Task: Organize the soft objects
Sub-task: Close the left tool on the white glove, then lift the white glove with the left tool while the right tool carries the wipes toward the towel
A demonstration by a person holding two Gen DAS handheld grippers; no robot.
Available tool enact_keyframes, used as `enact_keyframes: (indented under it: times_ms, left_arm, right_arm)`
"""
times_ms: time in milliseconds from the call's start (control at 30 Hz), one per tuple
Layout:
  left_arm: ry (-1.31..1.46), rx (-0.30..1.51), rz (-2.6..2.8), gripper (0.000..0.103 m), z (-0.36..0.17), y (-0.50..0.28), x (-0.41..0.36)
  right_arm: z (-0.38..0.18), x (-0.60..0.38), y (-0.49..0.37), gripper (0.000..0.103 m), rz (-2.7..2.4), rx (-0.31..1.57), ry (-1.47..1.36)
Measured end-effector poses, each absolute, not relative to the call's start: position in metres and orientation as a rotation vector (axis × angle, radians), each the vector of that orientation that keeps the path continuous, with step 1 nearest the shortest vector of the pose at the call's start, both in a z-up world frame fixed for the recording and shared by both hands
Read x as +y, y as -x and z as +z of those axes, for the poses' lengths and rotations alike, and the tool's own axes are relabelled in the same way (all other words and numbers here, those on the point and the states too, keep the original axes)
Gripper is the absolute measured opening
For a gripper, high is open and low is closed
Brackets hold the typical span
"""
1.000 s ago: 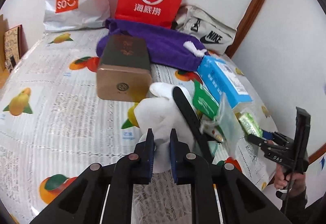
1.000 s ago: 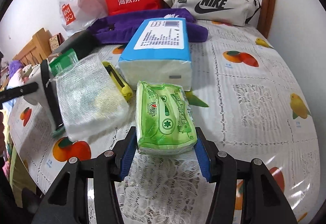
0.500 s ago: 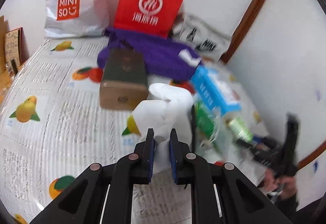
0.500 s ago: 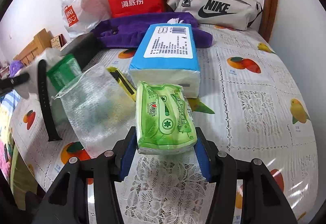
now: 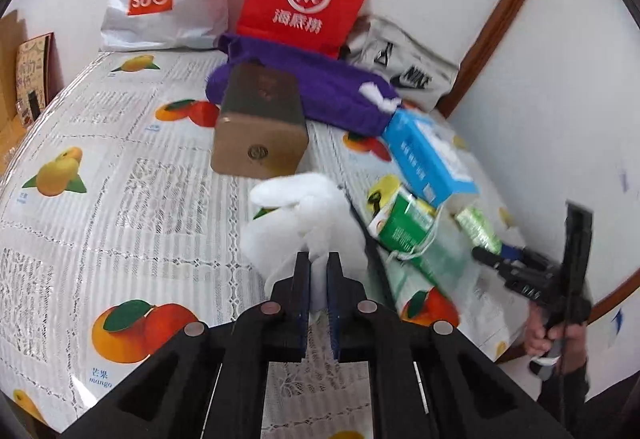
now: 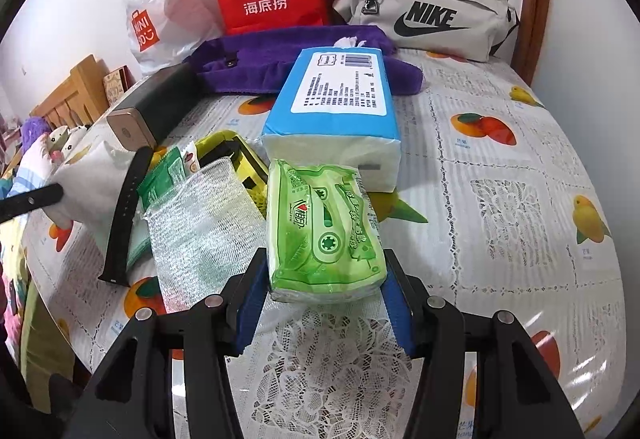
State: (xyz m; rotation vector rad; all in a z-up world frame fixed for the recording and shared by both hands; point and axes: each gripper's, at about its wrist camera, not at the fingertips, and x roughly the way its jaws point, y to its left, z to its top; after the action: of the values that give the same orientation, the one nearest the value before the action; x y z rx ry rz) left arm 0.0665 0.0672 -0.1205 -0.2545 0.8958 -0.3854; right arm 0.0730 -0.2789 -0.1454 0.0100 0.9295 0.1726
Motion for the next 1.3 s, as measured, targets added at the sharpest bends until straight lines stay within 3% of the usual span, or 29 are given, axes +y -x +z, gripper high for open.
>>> enact_keyframes:
  times_ms: [733, 1033, 1100, 1133, 1167, 1300]
  left_arm:
    - [0.370, 0.704, -0.479, 0.008, -0.049, -0.083, 0.076]
    - [0.130, 0.792, -0.232, 0.008, -0.072, -0.089, 0.071]
    - [0.140, 0.829, -0.241, 0.026, -0.082, -0.090, 0.073]
    - [0.147, 0.840, -0.248, 0.049, -0.085, -0.090, 0.074]
    - [0.149, 0.841, -0.248, 0.061, -0.089, -0.091, 0.074]
    - [0.121, 0.861, -0.237, 0.062, -0.103, -0.097, 0.069]
  right_arm:
    - [-0.103, -0.282, -0.077, 0.054, 0.178, 0.847, -0.008]
    - [-0.097, -0.283, -0.083, 0.054, 0.190, 0.841, 0.000]
    - [-0.100, -0.282, -0.085, 0.054, 0.191, 0.849, 0.002]
    - [-0.102, -0.282, -0.086, 0.054, 0.191, 0.855, 0.002]
    - [-0.105, -0.281, -0.087, 0.054, 0.191, 0.862, 0.000]
    - [-0.113, -0.279, -0.090, 0.054, 0.195, 0.885, -0.004]
